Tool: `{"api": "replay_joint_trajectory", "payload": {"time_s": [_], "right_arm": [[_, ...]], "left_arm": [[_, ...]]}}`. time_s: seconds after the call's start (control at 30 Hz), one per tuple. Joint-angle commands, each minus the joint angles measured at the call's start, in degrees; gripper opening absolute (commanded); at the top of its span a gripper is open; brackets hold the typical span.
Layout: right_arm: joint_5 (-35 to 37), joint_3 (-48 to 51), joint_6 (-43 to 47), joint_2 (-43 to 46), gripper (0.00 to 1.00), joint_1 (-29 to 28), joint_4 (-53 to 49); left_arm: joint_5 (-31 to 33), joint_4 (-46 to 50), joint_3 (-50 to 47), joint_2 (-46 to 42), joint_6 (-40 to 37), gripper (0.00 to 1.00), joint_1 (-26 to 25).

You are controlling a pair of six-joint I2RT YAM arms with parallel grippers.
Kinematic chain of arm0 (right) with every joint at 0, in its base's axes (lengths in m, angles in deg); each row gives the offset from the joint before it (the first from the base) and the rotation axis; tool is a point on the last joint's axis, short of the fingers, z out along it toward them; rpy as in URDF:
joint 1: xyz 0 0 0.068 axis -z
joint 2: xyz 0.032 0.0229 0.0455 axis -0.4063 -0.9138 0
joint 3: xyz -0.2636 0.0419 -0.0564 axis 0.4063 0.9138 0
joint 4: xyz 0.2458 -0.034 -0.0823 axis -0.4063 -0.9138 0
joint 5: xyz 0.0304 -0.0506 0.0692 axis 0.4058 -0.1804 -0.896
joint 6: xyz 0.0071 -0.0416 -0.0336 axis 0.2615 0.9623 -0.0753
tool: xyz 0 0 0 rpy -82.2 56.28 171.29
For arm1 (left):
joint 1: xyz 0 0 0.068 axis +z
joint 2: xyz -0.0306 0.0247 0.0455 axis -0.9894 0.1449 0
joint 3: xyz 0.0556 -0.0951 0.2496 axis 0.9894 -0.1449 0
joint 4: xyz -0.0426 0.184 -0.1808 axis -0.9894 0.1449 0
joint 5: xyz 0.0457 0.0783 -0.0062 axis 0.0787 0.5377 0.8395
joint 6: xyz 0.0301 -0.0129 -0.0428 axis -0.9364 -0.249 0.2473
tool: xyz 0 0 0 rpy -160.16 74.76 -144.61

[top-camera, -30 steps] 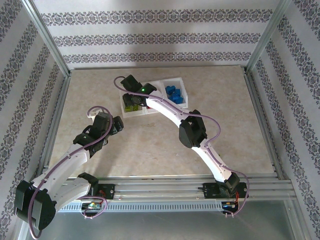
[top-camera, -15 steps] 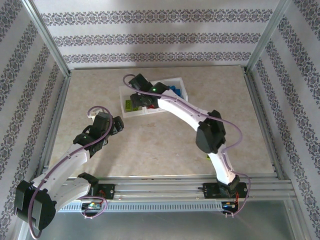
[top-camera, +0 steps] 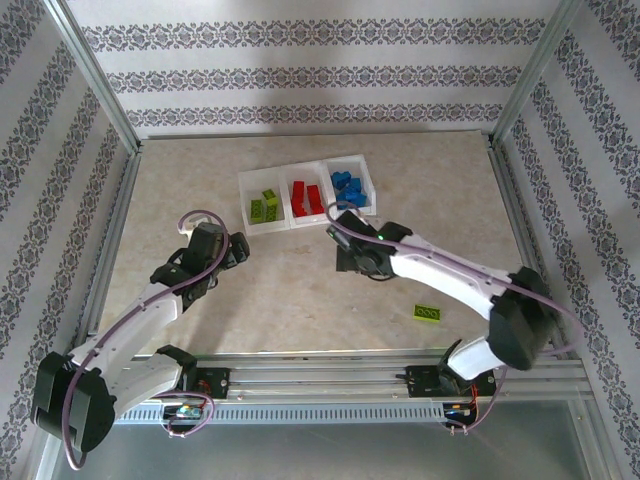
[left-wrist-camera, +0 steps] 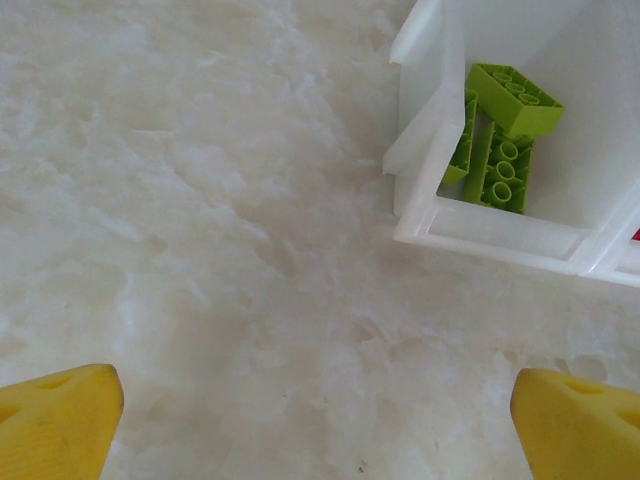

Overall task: Sort the legos into containers by color
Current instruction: Pick up the lego from the bottom-right of the table.

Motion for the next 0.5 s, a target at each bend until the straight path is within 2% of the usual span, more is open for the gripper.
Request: {"api": "replay_joint_trajectory", "payload": {"time_s": [0.0, 0.2, 0.47], "right_arm": [[0.9, 5.9, -11.0, 6.9, 0.82, -1.0, -2.4], [-0.6, 15.8, -19.7, 15.4, 0.85, -1.6, -5.0], [-1.9, 23.8, -26.8, 22.0, 0.87, -1.5, -7.6]], "left_arm": [[-0.9, -2.5, 0.2, 0.9, -0.8, 1.0, 1.0], [-1.6, -3.2, 0.0, 2.2, -0.5, 1.0, 1.1], [-1.2, -2.9, 0.6, 2.6, -1.2, 1.0, 1.0]]}}
